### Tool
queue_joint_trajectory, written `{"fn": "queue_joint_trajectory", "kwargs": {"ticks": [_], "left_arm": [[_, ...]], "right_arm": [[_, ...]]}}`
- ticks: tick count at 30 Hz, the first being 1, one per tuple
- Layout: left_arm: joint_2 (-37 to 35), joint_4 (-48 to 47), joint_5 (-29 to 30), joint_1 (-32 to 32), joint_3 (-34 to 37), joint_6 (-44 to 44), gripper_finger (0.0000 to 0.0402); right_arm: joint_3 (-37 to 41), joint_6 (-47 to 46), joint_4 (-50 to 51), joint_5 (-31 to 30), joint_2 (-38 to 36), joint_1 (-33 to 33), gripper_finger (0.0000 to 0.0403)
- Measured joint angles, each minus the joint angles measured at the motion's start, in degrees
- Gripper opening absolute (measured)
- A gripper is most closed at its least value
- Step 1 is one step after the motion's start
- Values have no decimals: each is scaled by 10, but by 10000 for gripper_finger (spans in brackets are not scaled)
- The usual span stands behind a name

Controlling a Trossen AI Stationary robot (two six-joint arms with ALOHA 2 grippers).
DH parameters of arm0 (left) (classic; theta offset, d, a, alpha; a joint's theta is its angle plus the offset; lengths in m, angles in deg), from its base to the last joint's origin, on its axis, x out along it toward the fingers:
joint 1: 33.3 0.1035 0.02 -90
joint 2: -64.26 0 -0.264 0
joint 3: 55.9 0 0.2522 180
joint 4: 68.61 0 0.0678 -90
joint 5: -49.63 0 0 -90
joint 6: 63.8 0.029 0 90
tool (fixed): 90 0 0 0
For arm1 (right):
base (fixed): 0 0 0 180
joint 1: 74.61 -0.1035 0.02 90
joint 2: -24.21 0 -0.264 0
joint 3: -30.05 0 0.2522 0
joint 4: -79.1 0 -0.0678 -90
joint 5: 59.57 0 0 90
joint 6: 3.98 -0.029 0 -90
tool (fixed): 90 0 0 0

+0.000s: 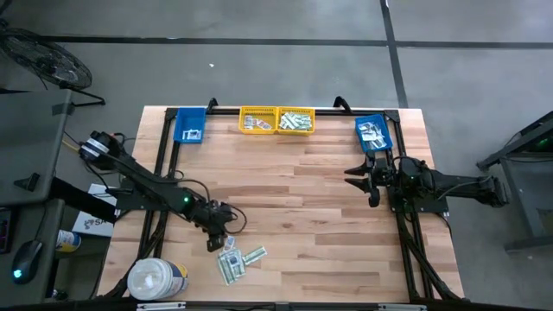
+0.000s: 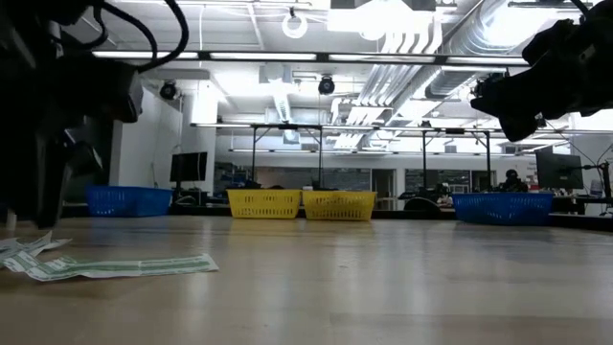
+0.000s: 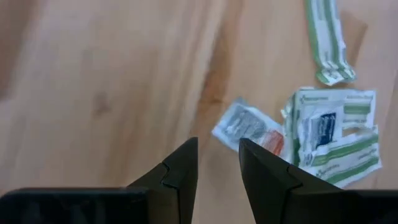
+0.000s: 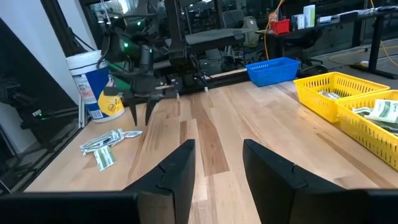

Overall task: Pick & Place First Aid Supplies
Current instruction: Put the orange ointment pack into the left yellow bin

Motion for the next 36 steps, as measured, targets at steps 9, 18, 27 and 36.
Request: {"fn": "queue_joint_trajectory", "kwargs": {"ticks": [9,18,27,36], "left_arm": [[60,-2,-35,-5,-31,180,117],[61,-1,-2,-5,-47,286,117],[93,7,0,-5,-49,331,117],[131,9,34,-5,-51,348,104]], "right_arm": [[0,0,0,0,0,0,129],[0,0,0,0,0,0,129],[0,0,0,0,0,0,129],[0,0,0,0,0,0,129]]}}
